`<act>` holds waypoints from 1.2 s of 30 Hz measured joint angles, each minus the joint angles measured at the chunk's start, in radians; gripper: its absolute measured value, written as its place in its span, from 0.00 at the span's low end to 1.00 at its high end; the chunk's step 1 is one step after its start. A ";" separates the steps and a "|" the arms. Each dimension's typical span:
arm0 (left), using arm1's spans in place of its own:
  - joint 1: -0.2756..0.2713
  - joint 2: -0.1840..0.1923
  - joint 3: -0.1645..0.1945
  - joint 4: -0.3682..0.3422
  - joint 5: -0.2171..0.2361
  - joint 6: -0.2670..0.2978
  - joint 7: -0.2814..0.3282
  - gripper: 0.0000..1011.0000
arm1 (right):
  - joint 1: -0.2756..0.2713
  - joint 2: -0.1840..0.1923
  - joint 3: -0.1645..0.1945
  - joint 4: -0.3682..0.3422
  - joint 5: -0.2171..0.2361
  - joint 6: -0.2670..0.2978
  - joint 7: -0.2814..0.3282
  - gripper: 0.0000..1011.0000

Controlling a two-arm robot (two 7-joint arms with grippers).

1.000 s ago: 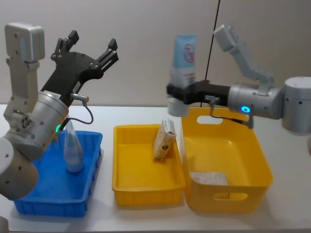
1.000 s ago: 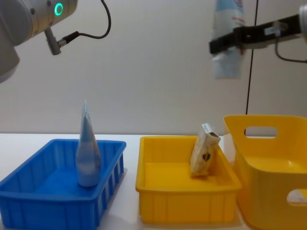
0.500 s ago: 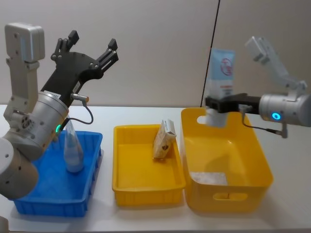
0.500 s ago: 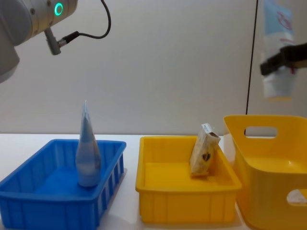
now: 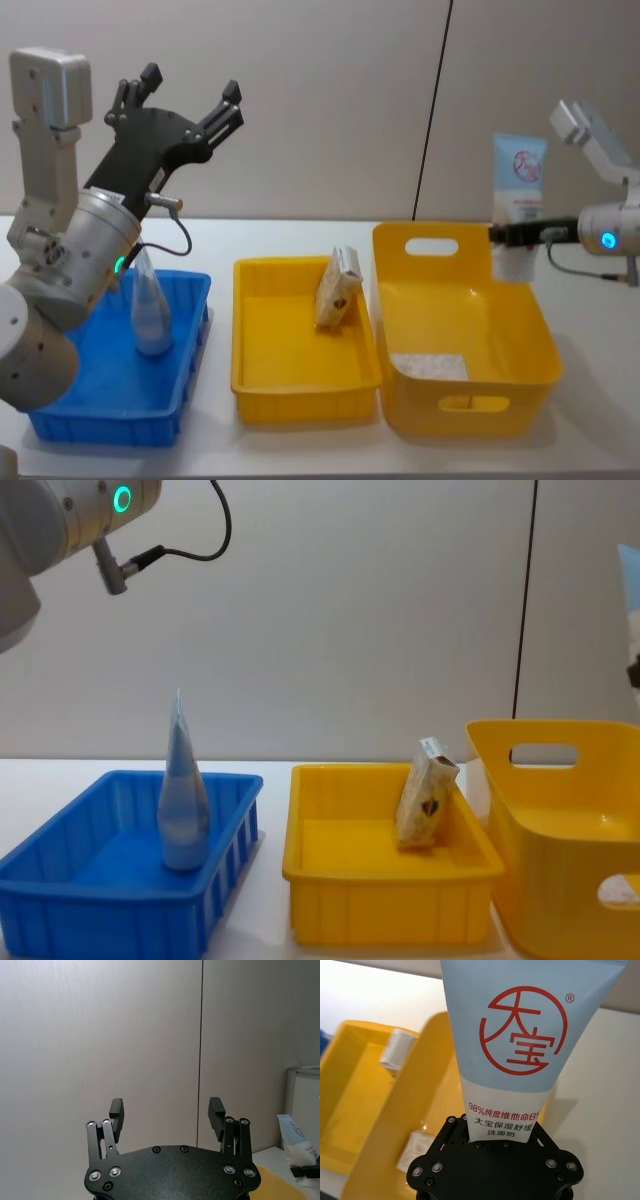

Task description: Bimanual collaborative sorting of washing and personal care products

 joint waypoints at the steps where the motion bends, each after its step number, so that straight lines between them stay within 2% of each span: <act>1: 0.000 0.000 0.000 0.000 0.000 0.000 0.000 0.99 | 0.017 -0.002 -0.006 0.030 -0.008 0.006 -0.003 0.22; 7: 0.000 0.000 0.000 0.000 0.000 0.000 0.000 0.99 | 0.069 -0.012 -0.026 0.120 -0.029 0.000 0.002 0.22; 11: 0.000 0.000 0.000 0.000 0.000 0.000 0.000 0.99 | 0.111 -0.021 -0.050 0.182 -0.044 -0.024 0.028 0.22; 16: 0.000 0.000 0.000 0.000 0.000 0.000 0.000 0.99 | 0.153 -0.033 -0.077 0.227 -0.060 -0.057 0.074 0.22; 24: 0.000 0.000 0.000 0.000 0.000 0.000 0.000 0.99 | 0.207 -0.054 -0.114 0.259 -0.079 -0.096 0.135 0.22; 32: 0.000 0.000 0.000 0.000 0.000 0.000 0.000 0.99 | 0.242 -0.071 -0.137 0.272 -0.094 -0.118 0.171 0.22; 35: 0.000 0.000 0.000 0.000 0.000 0.000 0.000 0.99 | 0.250 -0.075 -0.144 0.275 -0.097 -0.124 0.180 0.27; 36: 0.000 0.000 0.000 0.000 0.000 0.000 0.000 0.99 | 0.252 -0.076 -0.145 0.276 -0.098 -0.125 0.182 0.32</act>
